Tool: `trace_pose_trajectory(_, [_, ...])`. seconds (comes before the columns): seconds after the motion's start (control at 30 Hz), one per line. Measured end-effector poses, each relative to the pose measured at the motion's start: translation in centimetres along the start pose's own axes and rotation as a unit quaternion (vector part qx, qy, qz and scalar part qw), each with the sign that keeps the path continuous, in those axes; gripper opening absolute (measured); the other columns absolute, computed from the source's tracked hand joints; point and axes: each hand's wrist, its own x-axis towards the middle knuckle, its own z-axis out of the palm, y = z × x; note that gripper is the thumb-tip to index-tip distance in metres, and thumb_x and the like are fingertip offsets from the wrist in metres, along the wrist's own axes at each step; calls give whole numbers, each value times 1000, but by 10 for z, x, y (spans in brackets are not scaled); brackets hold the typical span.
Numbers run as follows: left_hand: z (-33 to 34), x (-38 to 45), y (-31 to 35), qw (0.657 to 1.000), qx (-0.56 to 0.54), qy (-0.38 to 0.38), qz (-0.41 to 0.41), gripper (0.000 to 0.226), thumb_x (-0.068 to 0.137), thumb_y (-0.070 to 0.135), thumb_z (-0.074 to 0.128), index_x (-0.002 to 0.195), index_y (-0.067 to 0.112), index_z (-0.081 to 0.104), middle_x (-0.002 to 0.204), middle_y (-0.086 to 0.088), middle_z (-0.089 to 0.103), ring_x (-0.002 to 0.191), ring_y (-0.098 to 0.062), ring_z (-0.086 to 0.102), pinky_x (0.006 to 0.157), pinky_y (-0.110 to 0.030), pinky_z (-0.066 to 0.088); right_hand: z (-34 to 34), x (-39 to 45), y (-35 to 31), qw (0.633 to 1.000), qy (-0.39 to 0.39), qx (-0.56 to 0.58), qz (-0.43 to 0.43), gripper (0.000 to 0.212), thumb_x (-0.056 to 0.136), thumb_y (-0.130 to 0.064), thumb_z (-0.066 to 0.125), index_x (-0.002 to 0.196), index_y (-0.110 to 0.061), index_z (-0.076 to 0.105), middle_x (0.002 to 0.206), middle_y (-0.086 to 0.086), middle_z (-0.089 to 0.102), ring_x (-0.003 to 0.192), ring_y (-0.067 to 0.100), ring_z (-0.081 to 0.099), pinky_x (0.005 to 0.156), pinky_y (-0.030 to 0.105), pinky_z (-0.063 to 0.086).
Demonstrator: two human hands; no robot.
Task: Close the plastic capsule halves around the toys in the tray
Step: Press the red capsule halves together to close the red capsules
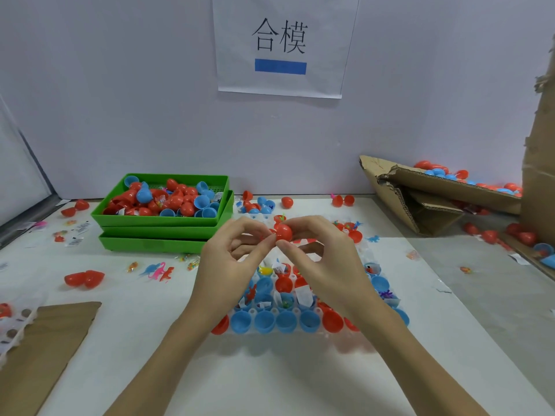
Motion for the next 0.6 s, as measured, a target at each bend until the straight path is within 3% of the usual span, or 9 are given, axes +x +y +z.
trace_pose_trajectory(0.17, [-1, -1, 1, 1000, 13, -15, 15, 17, 88, 40, 69, 103, 32, 70, 104, 6, 76, 95, -10, 76, 81, -22, 62, 2, 1, 0, 999, -12, 30, 17, 29, 95, -22, 71, 124, -18, 68, 108, -13, 73, 94, 2, 72, 84, 26, 62])
trace_pose_trajectory(0.3, [0, -1, 1, 999, 26, -31, 36, 21, 93, 31, 66, 111, 21, 72, 110, 6, 74, 98, -12, 75, 84, -27, 62, 0, 3, 3, 999, -5, 31, 18, 30, 94, -22, 73, 124, -17, 69, 108, -13, 74, 95, 3, 73, 85, 27, 62])
trace_pose_trajectory(0.47, [1, -3, -2, 997, 54, 10, 54, 14, 95, 26, 68, 107, 23, 74, 97, 12, 76, 91, -9, 75, 79, -23, 62, 2, 0, 2, 999, -16, 26, 17, 30, 91, -23, 77, 120, -19, 71, 104, -15, 73, 94, 1, 72, 83, 19, 60])
trace_pose_trajectory(0.6, [-3, 0, 3, 999, -41, 18, 7, 16, 90, 26, 76, 103, 19, 73, 94, 5, 79, 82, -17, 77, 74, -21, 61, 3, -1, 0, 998, -15, 56, 25, 28, 91, -22, 76, 118, -15, 72, 104, -10, 75, 95, 5, 73, 85, 24, 60])
